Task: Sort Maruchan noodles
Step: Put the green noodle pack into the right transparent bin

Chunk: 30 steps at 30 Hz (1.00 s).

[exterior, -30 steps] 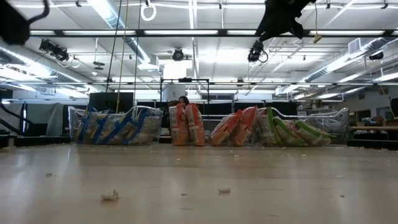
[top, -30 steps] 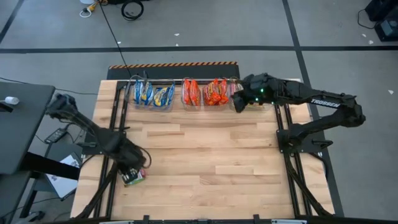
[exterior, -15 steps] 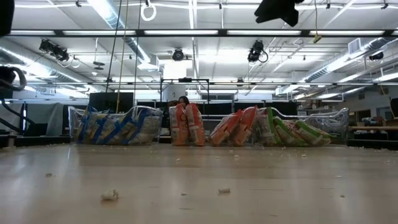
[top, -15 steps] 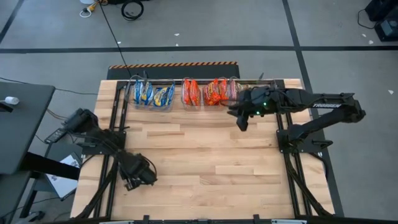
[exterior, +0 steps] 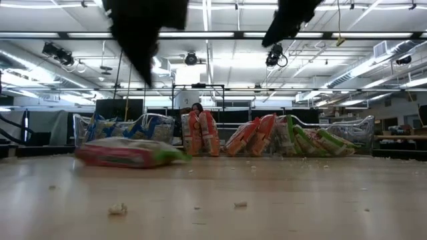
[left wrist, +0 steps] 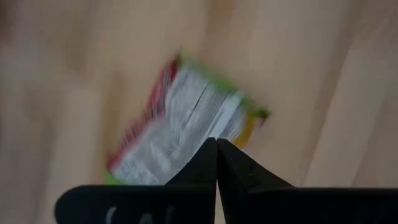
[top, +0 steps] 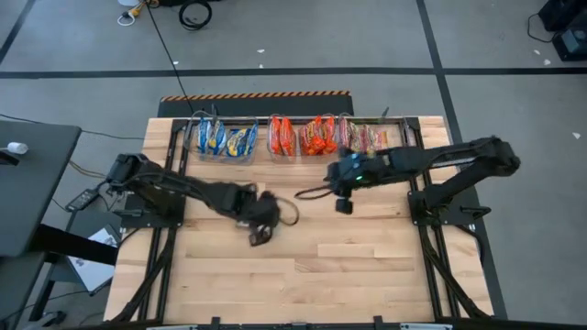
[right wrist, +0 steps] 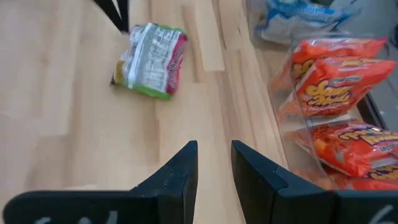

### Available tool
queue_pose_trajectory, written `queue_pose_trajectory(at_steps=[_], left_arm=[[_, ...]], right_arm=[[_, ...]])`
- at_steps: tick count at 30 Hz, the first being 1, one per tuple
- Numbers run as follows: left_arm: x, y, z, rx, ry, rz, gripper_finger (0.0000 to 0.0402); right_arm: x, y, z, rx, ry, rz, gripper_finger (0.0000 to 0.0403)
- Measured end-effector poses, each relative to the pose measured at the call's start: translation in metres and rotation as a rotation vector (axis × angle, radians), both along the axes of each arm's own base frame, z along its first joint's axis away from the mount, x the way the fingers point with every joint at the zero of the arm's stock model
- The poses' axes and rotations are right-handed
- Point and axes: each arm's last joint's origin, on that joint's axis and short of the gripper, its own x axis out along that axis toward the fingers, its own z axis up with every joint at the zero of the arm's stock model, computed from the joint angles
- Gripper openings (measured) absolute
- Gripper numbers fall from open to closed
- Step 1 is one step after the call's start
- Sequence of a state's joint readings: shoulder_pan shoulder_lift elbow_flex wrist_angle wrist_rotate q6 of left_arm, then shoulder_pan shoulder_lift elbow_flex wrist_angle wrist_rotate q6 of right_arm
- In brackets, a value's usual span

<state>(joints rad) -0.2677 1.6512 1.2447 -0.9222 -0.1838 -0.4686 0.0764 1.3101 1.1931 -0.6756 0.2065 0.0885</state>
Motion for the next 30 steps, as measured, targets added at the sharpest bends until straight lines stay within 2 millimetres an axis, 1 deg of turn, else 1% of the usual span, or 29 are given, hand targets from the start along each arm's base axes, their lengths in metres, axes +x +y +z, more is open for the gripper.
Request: queue_pose_trajectory(at_steps=[1, 3, 5, 6, 10, 13, 15, 17, 20, 22, 25, 28, 30], left_arm=[[0.008, 0.003, 0.013, 0.011, -0.06, -0.001, 0.0007], [0.016, 0.007, 0.033, 0.017, -0.115, -0.016, 0.0007], [0.018, 0.007, 0.045, 0.011, -0.129, -0.016, 0.0007], [0.015, 0.006, 0.048, 0.012, -0.111, -0.019, 0.0008], [-0.004, -0.005, 0.045, -0.004, 0.034, -0.023, 0.0008], [-0.02, -0.023, 0.043, 0.005, 0.135, -0.045, 0.0008], [-0.03, -0.039, 0.044, -0.013, 0.149, -0.055, 0.0008], [-0.039, -0.055, 0.047, -0.036, 0.138, -0.057, 0.0008], [-0.053, -0.076, 0.05, -0.054, 0.119, -0.031, 0.0008], [-0.062, -0.088, 0.05, -0.036, 0.116, -0.012, 0.0008], [-0.074, -0.099, 0.049, 0.0, 0.12, 0.0, 0.0008], [-0.082, -0.103, 0.049, 0.018, 0.133, 0.025, 0.0008], [-0.09, -0.102, 0.053, 0.033, 0.147, 0.059, 0.0008]], right_arm=[[0.007, 0.0, -0.007, -0.02, 0.023, -0.001, 0.0103], [0.021, 0.001, -0.021, -0.037, 0.056, -0.017, 0.0103], [0.035, 0.001, -0.036, -0.028, 0.079, -0.026, 0.0103], [0.043, 0.0, -0.043, -0.014, 0.082, -0.027, 0.0104], [0.074, 0.0, -0.075, 0.041, 0.067, -0.031, 0.0117], [0.096, -0.005, -0.099, 0.07, 0.032, -0.065, 0.0137], [0.108, -0.014, -0.113, 0.123, 0.007, -0.074, 0.0152], [0.118, -0.026, -0.125, 0.212, -0.031, -0.102, 0.0165], [0.131, -0.043, -0.141, 0.342, -0.086, -0.101, 0.0174], [0.141, -0.049, -0.15, 0.383, -0.083, -0.09, 0.0176], [0.161, -0.054, -0.162, 0.424, -0.039, -0.064, 0.0177], [0.183, -0.056, -0.165, 0.435, -0.004, -0.063, 0.0177], [0.195, -0.059, -0.168, 0.443, 0.036, -0.062, 0.0177]])
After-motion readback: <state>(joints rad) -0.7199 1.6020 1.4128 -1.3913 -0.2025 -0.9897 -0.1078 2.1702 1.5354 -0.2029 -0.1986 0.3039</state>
